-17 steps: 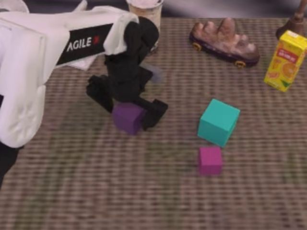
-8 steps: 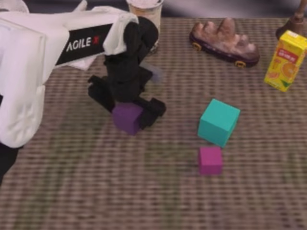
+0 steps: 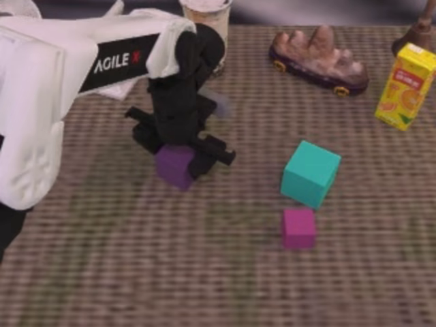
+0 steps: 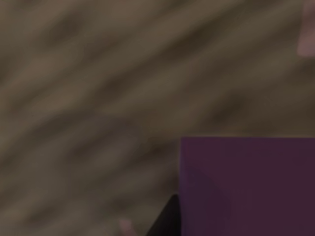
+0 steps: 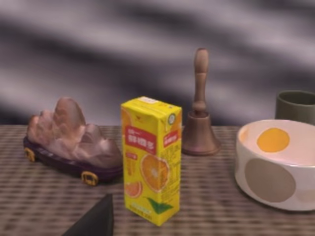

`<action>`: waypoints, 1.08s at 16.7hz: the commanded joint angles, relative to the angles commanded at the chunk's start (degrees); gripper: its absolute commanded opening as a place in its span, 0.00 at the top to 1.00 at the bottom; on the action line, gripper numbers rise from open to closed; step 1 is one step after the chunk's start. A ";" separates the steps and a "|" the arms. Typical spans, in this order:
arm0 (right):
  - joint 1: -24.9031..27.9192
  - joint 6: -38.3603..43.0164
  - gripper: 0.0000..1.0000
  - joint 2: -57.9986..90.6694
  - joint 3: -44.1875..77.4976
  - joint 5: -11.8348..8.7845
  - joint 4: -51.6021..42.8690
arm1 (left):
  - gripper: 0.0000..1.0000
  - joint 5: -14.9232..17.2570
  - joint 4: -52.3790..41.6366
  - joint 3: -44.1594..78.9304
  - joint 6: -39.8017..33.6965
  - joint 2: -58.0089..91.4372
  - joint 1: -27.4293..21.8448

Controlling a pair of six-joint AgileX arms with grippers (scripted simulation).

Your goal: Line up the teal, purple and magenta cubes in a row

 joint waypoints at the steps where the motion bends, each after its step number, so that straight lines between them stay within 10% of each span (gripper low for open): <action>1: 0.00 0.00 0.00 0.00 0.00 0.00 0.00 | 1.00 0.00 0.00 0.00 0.00 0.00 0.00; 18: 0.00 0.00 0.00 0.00 0.00 0.00 0.00 | 1.00 0.04 -13.85 10.84 -0.07 -4.00 0.87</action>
